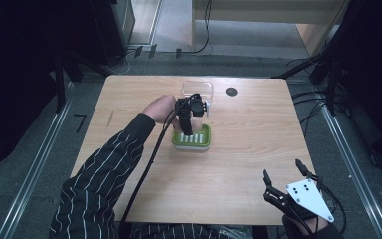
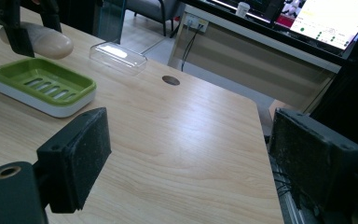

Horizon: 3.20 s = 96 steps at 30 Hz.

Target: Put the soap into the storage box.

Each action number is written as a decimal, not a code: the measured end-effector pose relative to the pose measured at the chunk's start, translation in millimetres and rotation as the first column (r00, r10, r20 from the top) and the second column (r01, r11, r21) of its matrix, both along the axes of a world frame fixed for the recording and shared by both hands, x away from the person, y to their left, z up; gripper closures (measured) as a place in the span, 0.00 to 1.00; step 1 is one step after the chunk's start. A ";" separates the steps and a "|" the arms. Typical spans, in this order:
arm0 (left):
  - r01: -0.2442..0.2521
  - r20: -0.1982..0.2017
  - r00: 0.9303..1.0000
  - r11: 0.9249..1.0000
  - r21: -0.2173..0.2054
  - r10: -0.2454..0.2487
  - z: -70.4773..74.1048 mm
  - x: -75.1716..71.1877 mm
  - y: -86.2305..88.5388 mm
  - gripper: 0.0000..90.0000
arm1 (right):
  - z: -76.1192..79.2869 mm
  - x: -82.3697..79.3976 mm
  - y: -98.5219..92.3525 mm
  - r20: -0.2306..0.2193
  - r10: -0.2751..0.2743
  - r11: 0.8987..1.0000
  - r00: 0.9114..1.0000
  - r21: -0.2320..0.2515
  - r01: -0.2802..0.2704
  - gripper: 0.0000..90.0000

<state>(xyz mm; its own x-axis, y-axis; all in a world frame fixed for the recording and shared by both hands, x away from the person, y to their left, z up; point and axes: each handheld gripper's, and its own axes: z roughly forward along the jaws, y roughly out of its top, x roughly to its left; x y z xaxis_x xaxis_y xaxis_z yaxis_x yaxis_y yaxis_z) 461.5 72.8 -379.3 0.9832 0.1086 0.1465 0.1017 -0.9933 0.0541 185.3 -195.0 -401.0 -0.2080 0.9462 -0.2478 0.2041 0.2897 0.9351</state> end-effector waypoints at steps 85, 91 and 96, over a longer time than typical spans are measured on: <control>-0.008 -0.058 0.998 1.000 0.027 0.010 -57.0 13.6 -13.8 0.35 | -0.1 -0.4 0.0 0.003 0.002 1.000 1.000 0.000 -0.002 0.15; -0.018 -0.057 0.998 1.000 0.004 0.018 -52.2 14.4 -12.1 0.31 | -0.1 -0.3 -0.1 0.003 0.002 1.000 1.000 -0.001 -0.002 0.15; -0.050 -0.051 0.997 0.999 -0.005 0.049 -45.8 13.8 -9.1 0.15 | -0.1 -0.4 0.0 0.003 0.001 1.000 1.000 -0.001 -0.001 0.15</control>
<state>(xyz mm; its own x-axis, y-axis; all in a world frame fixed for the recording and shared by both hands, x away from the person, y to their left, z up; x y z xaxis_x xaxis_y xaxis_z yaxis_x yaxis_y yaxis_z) 475.2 63.8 -425.1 0.9828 0.1580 0.0959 0.1534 -0.9867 0.0536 185.0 -195.0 -401.1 -0.2084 0.9458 -0.2489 0.2006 0.2904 0.9356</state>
